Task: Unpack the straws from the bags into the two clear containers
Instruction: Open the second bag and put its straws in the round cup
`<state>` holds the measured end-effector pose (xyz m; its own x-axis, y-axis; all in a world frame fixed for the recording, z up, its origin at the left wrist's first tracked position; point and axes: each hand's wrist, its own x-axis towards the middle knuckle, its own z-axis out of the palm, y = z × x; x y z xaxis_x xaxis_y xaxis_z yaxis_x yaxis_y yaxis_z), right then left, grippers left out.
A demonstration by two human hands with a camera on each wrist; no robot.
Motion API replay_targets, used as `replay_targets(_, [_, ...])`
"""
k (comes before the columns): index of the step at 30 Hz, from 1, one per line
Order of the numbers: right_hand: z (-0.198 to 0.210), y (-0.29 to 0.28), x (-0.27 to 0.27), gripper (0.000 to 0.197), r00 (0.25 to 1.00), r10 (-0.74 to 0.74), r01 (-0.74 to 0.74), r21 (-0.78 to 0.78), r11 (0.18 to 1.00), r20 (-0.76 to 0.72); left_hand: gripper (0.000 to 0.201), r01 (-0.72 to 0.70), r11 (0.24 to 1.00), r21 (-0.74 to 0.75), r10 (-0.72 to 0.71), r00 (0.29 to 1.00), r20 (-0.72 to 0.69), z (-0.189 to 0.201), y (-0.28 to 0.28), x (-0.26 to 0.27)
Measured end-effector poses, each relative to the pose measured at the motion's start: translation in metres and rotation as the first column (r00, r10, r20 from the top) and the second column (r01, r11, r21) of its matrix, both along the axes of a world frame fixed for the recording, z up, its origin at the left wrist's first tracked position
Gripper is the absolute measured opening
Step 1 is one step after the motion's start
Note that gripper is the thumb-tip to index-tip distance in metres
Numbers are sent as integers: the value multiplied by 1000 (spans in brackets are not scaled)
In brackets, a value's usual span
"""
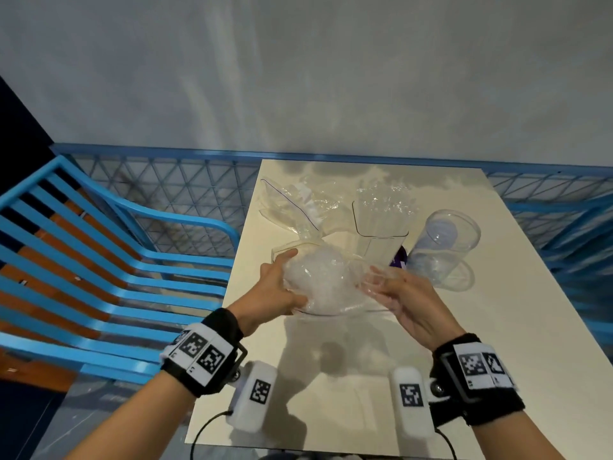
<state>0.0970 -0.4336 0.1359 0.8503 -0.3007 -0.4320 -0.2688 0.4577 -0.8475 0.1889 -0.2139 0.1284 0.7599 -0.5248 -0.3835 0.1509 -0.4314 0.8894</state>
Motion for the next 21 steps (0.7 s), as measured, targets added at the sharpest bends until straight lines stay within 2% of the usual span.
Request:
replay_targets(1, [-3,-1,1,23,1000,-30,30,6,1000,9,92,58,995,80,-59,998,12,1,3,1])
replay_targets(2, [-9,1,3,28,1000,-6,5,-54,999,-25,97,112,982,151,-117,993,23,1,4,1])
replay_targets(4, [-17,12,6,50,968,156,-196,-199,960,-198,113,194,958,212,-208,977,44,1,1,-2])
replay_targets(5, [-20,18,10,53,941,237,-286,-192,939,-242,119,234,955,184,-247,967,54,0,-3,-4])
replay_targets(7, [-19,26,17,42,943,279,-305,-134,943,-181,119,274,962,9,-274,959,71,-3,-15,-7])
replay_targets(9, [-7,26,22,28,967,213,-233,-143,962,-139,108,125,981,-147,-117,991,61,-2,-23,-5])
replay_targets(11, [0,13,20,21,986,105,-125,-159,979,-129,83,-41,986,-163,53,996,71,10,-22,-1])
replay_targets(13, [3,-1,18,23,992,53,-70,-156,985,-112,69,33,997,-65,-24,992,126,17,-12,8])
replay_targets(14, [3,-5,16,25,991,55,-75,-169,983,-119,77,130,991,45,-135,981,138,16,-6,12])
replay_targets(15, [2,-7,15,26,987,70,-98,-191,977,-148,93,218,954,204,-252,955,155,13,-2,13])
replay_targets(16, [1,-8,15,27,978,98,-135,-198,971,-186,111,266,890,370,-345,923,168,8,1,14])
replay_targets(17, [-1,-6,15,28,966,133,-177,-195,965,-220,121,282,832,478,-404,898,173,2,1,14])
replay_targets(18, [-4,-5,15,28,954,178,-226,-188,956,-243,120,298,824,482,-418,894,162,-5,-1,13])
replay_targets(19, [-5,-2,15,28,938,230,-284,-196,939,-258,113,319,867,383,-397,906,144,-11,-4,12])
replay_targets(21, [-6,3,15,27,913,304,-370,-235,899,-272,96,298,950,96,-303,952,46,-20,-14,10])
